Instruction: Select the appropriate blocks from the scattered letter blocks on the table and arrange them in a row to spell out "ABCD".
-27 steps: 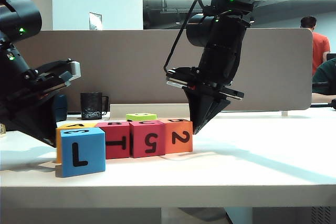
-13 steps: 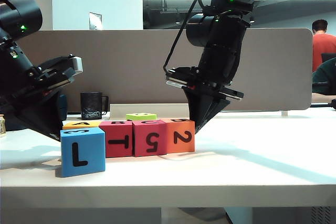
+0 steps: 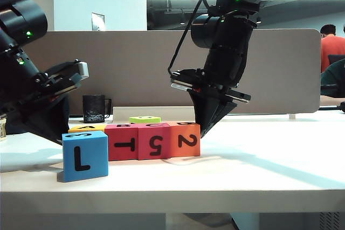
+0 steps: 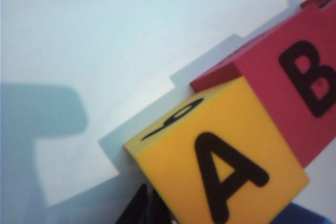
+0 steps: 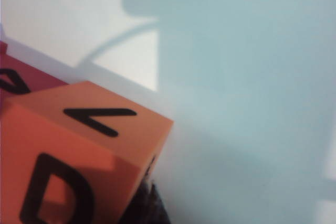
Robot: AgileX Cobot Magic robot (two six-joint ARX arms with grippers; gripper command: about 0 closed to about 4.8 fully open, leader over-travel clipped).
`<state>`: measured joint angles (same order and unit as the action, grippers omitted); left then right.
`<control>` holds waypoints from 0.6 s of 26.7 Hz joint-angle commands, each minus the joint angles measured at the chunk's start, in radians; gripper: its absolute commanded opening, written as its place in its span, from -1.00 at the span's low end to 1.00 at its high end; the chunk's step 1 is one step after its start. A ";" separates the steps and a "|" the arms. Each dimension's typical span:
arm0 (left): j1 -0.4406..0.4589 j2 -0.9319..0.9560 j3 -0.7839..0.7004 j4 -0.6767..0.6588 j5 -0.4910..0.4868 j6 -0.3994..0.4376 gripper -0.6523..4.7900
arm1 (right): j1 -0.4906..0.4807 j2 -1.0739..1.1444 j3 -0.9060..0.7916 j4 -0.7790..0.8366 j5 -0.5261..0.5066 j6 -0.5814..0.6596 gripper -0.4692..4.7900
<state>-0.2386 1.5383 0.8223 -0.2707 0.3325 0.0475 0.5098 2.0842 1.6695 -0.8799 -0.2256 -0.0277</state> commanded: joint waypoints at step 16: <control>-0.001 0.066 0.077 0.061 0.027 0.024 -0.78 | 0.008 -0.002 0.003 0.020 -0.015 0.005 -0.84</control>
<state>-0.2340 1.6020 0.8921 -0.2474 0.3267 0.0631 0.5102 2.0838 1.6695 -0.8879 -0.2157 -0.0242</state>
